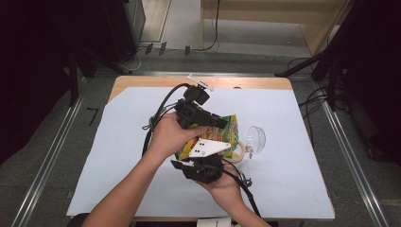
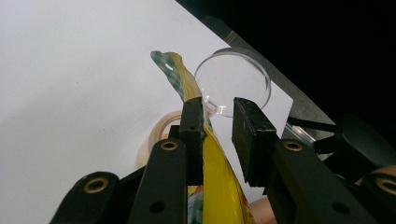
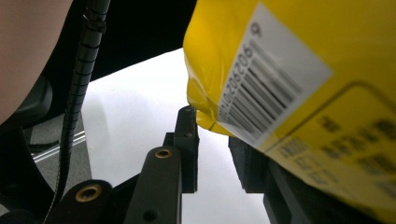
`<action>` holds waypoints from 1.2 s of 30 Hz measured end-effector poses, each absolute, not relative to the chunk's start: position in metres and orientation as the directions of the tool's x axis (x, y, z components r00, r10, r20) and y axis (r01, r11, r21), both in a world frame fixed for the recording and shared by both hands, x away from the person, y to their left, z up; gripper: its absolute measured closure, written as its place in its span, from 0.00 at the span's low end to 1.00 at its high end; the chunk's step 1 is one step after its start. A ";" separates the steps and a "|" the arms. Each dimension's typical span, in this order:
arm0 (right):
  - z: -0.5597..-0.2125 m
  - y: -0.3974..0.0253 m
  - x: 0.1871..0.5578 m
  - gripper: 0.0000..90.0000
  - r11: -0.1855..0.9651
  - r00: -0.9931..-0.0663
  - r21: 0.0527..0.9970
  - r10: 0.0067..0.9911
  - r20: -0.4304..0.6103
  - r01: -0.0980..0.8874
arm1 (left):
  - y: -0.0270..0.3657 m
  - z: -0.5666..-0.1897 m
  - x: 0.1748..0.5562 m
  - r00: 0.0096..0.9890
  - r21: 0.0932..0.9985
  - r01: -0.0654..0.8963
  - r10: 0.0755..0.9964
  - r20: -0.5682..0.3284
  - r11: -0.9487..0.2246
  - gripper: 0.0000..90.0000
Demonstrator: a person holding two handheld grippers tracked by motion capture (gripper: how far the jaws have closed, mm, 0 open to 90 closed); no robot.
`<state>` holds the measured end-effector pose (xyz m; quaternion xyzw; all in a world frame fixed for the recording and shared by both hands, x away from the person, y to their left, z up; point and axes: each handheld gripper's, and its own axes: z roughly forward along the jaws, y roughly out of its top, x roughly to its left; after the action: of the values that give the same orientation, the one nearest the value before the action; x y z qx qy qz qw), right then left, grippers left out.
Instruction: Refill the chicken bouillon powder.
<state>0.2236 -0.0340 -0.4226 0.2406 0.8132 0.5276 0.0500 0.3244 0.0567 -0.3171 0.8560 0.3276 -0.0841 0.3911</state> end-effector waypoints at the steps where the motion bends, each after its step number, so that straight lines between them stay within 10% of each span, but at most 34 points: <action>1: -0.423 -0.034 0.224 0.83 0.328 -0.879 0.882 0.444 0.173 0.339 | 0.056 -0.317 0.324 0.772 0.614 0.626 0.496 -0.399 -0.480 0.83; 36: -0.425 -0.036 0.223 0.84 0.322 -0.885 0.890 0.435 0.165 0.324 | 0.052 -0.313 0.316 0.783 0.621 0.609 0.498 -0.372 -0.494 0.81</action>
<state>0.2232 -0.0361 -0.4248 0.2339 0.8112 0.5334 0.0524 0.3158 0.0518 -0.3133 0.8613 0.3213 -0.0715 0.3870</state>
